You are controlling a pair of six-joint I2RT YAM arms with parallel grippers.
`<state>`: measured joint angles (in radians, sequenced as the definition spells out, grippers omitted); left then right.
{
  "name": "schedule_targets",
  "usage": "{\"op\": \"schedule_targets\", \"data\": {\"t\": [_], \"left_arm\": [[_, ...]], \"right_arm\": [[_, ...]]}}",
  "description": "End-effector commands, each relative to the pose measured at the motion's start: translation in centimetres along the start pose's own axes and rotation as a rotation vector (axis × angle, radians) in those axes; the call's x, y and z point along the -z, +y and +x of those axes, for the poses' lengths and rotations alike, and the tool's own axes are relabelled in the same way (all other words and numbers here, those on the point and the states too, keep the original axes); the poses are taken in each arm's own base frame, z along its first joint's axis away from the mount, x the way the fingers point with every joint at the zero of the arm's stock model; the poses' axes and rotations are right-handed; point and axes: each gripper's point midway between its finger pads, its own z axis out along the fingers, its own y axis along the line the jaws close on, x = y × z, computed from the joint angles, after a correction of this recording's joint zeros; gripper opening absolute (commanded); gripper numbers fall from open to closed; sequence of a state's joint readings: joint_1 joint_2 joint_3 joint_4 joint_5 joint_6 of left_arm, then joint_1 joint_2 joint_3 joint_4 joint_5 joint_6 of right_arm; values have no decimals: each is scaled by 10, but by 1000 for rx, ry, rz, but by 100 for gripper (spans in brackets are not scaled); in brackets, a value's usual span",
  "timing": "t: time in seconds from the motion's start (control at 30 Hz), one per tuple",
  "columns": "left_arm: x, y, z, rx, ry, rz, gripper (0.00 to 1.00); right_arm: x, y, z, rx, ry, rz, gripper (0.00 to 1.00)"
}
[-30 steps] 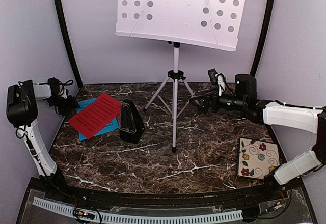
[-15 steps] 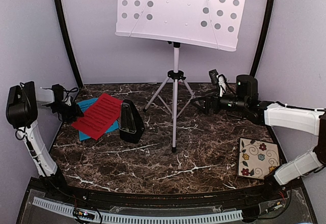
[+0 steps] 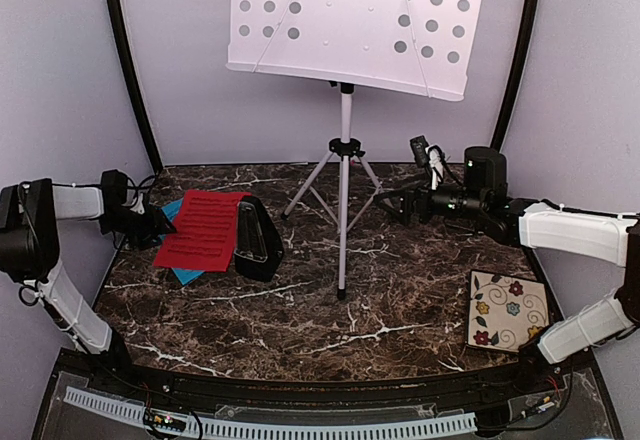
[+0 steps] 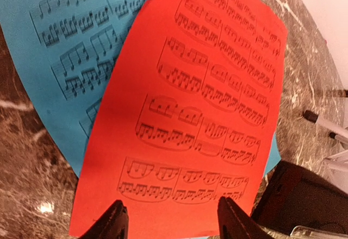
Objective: Set up the instrument practice props
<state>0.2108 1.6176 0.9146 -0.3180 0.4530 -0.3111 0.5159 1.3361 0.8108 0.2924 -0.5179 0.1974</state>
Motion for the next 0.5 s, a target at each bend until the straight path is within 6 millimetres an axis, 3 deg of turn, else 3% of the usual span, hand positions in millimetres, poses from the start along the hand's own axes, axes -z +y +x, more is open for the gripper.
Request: {"op": "schedule_targets", "data": {"t": [0.0,0.13,0.27,0.47], "left_arm": [[16,2,-32,22,-66,9,59],[16,12,-49,30,-91,58,60],[3,8,-57,-12,-56,117,60],[-20,21,-61,-16,-8,111,57]], "right_arm": [[7,5,-13,17,-45,-14,100],[12,6,-13,27,-42,0,100],[13,5,-11,27,-31,4,100],[14,5,-11,25,-29,9,100]]}}
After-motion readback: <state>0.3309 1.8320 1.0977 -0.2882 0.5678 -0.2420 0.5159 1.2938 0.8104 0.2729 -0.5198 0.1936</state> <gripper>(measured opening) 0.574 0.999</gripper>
